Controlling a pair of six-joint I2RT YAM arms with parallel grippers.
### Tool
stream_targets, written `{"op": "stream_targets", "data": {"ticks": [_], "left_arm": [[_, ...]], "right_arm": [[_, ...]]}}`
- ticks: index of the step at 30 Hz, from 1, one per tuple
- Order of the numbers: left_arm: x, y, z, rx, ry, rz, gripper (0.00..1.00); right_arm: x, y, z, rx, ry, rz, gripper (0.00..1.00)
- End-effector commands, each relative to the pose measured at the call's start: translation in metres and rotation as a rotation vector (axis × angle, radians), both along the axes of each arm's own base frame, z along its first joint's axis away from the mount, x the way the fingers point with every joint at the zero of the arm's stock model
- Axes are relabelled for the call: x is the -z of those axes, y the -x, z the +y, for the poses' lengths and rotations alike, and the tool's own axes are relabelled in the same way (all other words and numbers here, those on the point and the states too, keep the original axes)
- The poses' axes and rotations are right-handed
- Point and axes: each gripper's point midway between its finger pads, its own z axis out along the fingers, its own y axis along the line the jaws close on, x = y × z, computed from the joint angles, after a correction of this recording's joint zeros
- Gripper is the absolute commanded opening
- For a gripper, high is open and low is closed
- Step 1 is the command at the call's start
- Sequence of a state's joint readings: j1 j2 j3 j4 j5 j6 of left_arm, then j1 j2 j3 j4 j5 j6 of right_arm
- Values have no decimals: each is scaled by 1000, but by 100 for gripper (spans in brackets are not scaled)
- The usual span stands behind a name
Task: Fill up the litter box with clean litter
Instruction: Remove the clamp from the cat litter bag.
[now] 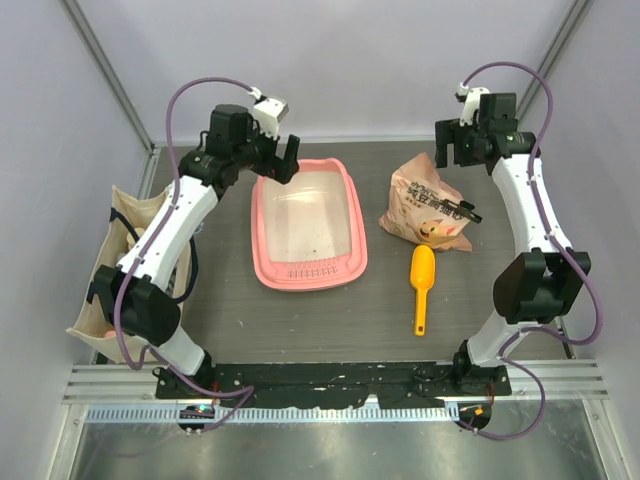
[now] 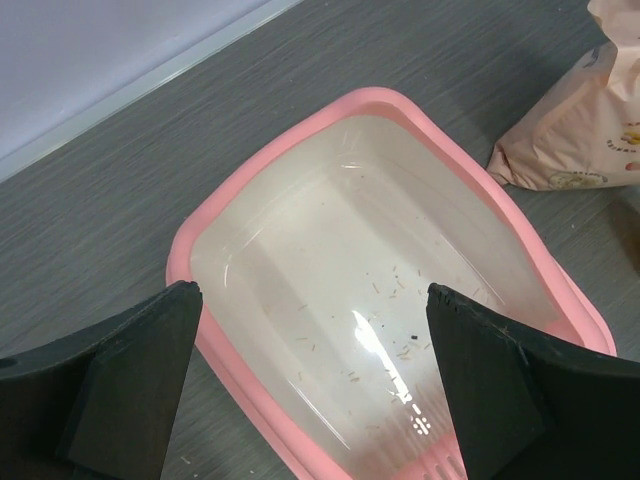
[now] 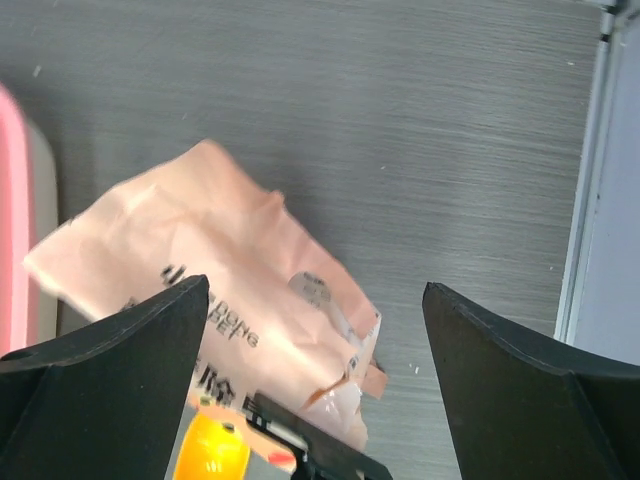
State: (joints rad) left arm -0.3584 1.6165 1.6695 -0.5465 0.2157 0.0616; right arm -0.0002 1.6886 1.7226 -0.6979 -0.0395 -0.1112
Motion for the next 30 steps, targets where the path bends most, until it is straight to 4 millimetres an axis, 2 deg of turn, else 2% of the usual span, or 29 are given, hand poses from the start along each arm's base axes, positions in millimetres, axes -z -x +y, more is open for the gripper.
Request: {"op": "stream_targets", "data": {"ticks": [1, 4, 5, 6, 9, 12, 17, 22, 25, 30], "left_arm": [[-13, 16, -9, 61, 24, -21, 99], [-9, 25, -18, 94, 33, -1, 99], [-8, 29, -23, 111, 36, 4, 98], [-4, 33, -25, 129, 37, 15, 98], [4, 46, -35, 188, 45, 47, 96], [11, 53, -41, 213, 52, 72, 95], [15, 62, -53, 250, 57, 93, 95], [14, 68, -56, 265, 49, 84, 95], [15, 69, -55, 268, 41, 81, 95], [20, 70, -54, 269, 28, 85, 95]], "right_arm": [[-53, 38, 23, -313, 92, -54, 93], [-51, 63, 25, -404, 141, 5, 93], [-54, 75, 27, -443, 152, 15, 91], [-46, 93, 28, -503, 171, 68, 88], [-45, 126, 32, -563, 176, 84, 86], [-34, 147, 32, -599, 180, 128, 84], [-14, 165, 28, -690, 223, 230, 81], [17, 162, 9, -705, 323, 323, 75], [25, 150, -4, -712, 401, 342, 71], [21, 130, -7, -716, 443, 315, 69]]}}
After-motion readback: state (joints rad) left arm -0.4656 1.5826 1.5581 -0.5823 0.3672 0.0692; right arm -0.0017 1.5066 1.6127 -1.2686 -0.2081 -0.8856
